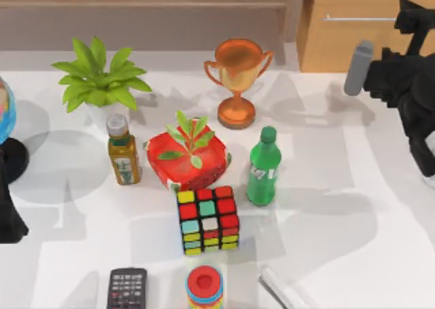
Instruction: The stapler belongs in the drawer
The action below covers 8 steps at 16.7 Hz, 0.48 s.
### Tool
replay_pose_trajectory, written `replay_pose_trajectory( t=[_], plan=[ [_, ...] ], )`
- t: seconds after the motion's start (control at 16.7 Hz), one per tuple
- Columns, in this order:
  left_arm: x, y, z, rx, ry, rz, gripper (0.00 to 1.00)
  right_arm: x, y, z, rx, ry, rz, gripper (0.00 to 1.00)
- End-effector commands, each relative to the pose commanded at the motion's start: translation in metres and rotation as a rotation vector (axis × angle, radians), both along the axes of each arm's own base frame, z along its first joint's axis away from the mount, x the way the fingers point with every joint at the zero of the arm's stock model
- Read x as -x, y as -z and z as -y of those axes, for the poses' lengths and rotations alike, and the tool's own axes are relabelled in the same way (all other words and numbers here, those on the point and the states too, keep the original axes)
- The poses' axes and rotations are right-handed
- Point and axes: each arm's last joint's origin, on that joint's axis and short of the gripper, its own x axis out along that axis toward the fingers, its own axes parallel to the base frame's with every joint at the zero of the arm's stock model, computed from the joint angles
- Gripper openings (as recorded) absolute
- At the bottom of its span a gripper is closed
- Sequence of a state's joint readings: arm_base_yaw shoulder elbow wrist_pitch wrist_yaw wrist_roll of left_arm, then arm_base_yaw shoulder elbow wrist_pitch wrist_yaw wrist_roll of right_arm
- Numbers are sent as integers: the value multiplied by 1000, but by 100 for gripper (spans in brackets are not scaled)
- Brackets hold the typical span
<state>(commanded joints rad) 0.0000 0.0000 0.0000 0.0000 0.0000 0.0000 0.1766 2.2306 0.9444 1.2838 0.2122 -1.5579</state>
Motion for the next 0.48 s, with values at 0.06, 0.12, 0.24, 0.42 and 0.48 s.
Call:
replay_pose_trajectory(
  t=[0.06,0.12,0.24,0.42,0.48],
  plan=[
    [0,0,0,0,0,0,100,1,1,2,-1,4,-5,100],
    [0,0,0,0,0,0,100,0,0,2,-1,3,-4,100],
    [0,0,0,0,0,0,100,-6,0,1,0,0,0,100],
    [0,0,0,0,0,0,100,-19,0,0,0,0,0,100],
    [0,0,0,0,0,0,100,-23,0,0,0,0,0,100]
  ],
)
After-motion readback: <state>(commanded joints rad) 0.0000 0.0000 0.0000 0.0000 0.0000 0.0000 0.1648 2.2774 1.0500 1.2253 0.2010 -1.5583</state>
